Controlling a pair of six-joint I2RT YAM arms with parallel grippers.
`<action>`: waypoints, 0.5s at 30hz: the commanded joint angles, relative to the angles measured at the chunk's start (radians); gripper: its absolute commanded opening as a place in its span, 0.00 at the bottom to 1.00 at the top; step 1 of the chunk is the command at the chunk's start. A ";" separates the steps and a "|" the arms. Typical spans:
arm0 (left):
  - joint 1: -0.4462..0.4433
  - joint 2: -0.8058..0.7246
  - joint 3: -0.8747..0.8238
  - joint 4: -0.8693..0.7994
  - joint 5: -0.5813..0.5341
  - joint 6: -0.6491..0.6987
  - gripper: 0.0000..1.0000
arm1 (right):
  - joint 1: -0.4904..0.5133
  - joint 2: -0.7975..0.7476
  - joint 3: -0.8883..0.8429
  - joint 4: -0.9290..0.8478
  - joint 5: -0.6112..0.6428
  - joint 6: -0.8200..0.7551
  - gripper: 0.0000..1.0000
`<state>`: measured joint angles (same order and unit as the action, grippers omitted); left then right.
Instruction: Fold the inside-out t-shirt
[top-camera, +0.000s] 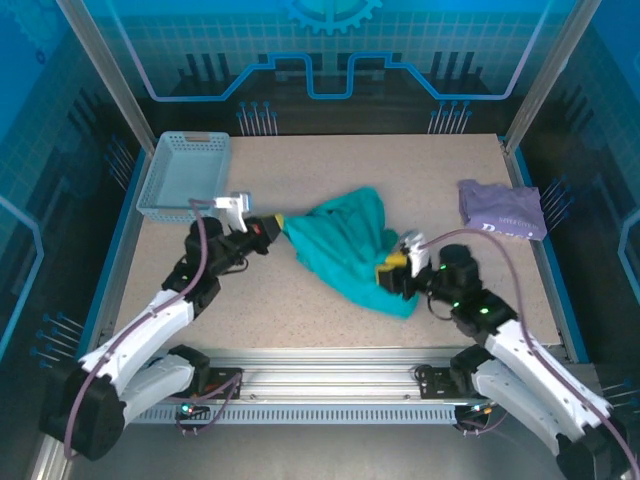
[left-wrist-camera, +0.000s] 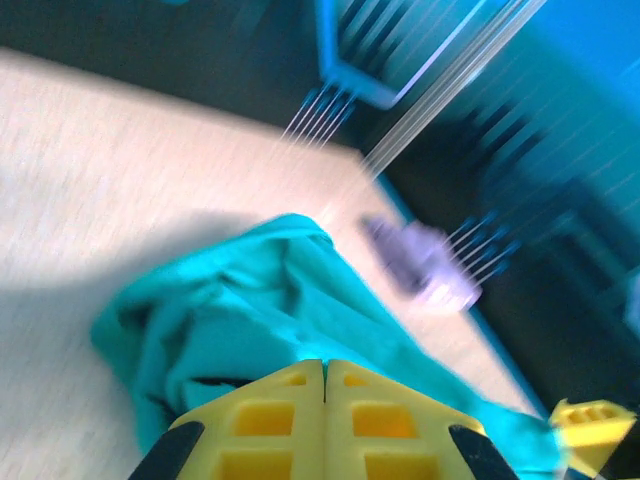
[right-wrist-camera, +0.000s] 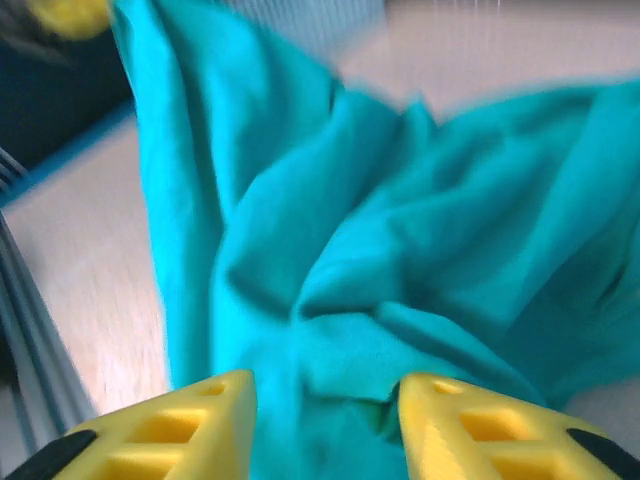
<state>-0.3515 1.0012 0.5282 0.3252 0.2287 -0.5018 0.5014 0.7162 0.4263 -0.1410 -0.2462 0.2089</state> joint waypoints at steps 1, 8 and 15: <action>0.005 0.020 -0.034 0.041 -0.012 0.054 0.00 | 0.061 0.029 -0.021 0.110 0.069 0.058 0.50; 0.005 -0.002 -0.042 -0.009 -0.022 0.074 0.00 | 0.094 0.294 0.194 0.062 0.207 0.017 0.61; 0.005 -0.038 -0.057 -0.054 -0.062 0.070 0.00 | 0.059 0.757 0.538 -0.021 0.240 -0.003 0.65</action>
<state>-0.3515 0.9840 0.4770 0.2905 0.1986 -0.4610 0.5777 1.3560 0.8654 -0.1284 -0.0261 0.2237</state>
